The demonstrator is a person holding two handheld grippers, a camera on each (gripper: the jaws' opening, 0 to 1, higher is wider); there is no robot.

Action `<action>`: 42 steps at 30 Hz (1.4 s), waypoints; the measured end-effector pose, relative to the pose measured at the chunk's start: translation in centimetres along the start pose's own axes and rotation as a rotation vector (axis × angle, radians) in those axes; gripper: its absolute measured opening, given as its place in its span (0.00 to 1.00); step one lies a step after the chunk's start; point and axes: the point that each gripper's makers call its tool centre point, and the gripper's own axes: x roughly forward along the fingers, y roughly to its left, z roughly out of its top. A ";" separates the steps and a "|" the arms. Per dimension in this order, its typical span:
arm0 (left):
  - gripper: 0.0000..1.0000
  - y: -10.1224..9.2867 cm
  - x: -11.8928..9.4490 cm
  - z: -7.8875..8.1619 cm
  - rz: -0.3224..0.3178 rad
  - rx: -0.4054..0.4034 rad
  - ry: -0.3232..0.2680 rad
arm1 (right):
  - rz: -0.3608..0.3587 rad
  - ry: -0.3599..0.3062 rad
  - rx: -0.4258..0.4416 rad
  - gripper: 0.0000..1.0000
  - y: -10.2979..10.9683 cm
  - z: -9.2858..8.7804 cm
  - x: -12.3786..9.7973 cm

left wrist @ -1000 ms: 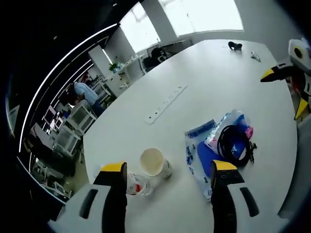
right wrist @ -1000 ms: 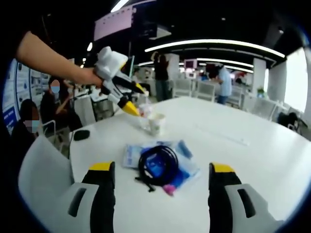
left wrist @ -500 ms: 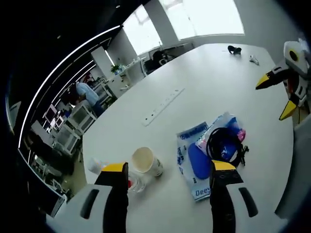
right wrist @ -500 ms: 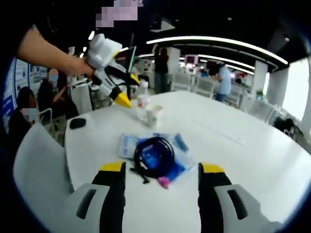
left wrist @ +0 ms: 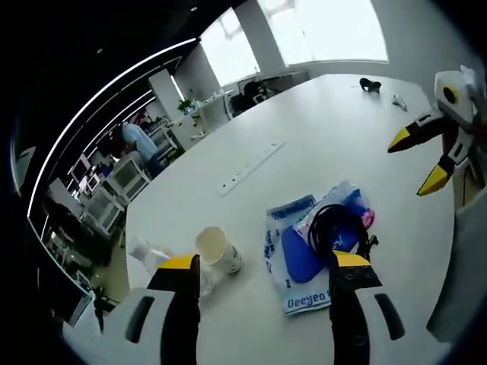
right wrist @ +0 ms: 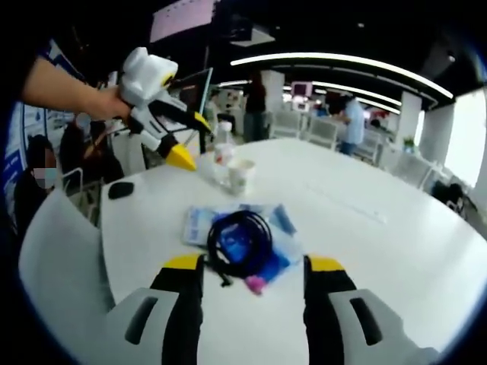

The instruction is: Arrange the tabletop items into an orderly group along one side of the table until the central work area is clear of visible clutter.

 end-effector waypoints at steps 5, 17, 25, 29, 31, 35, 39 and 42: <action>0.67 -0.5 0.1 -0.9 -0.003 -0.021 0.003 | 0.015 0.006 -0.024 0.40 0.2 -0.1 0.4; 0.66 -1.0 0.7 -3.0 -0.030 -0.065 0.022 | 0.033 0.025 -0.022 0.39 0.6 0.3 2.6; 0.65 -2.3 1.5 -3.6 -0.053 -0.111 0.011 | 0.040 0.056 0.007 0.38 1.1 -0.7 4.0; 0.64 -3.3 2.0 -3.9 -0.066 -0.126 -0.001 | 0.035 0.066 0.016 0.38 1.0 -1.1 4.6; 0.64 -3.6 2.3 -4.2 -0.078 -0.134 0.005 | 0.033 0.066 0.032 0.38 0.9 -1.2 4.8; 0.64 -4.0 2.8 -4.7 -0.097 -0.130 0.008 | 0.030 0.070 0.047 0.38 0.7 -1.4 5.2; 0.63 -4.1 3.2 -4.9 -0.106 -0.145 0.005 | 0.029 0.089 0.058 0.37 0.6 -2.0 5.9; 0.63 -4.5 3.6 -5.1 -0.116 -0.155 0.003 | 0.034 0.097 0.072 0.37 0.6 -2.3 6.3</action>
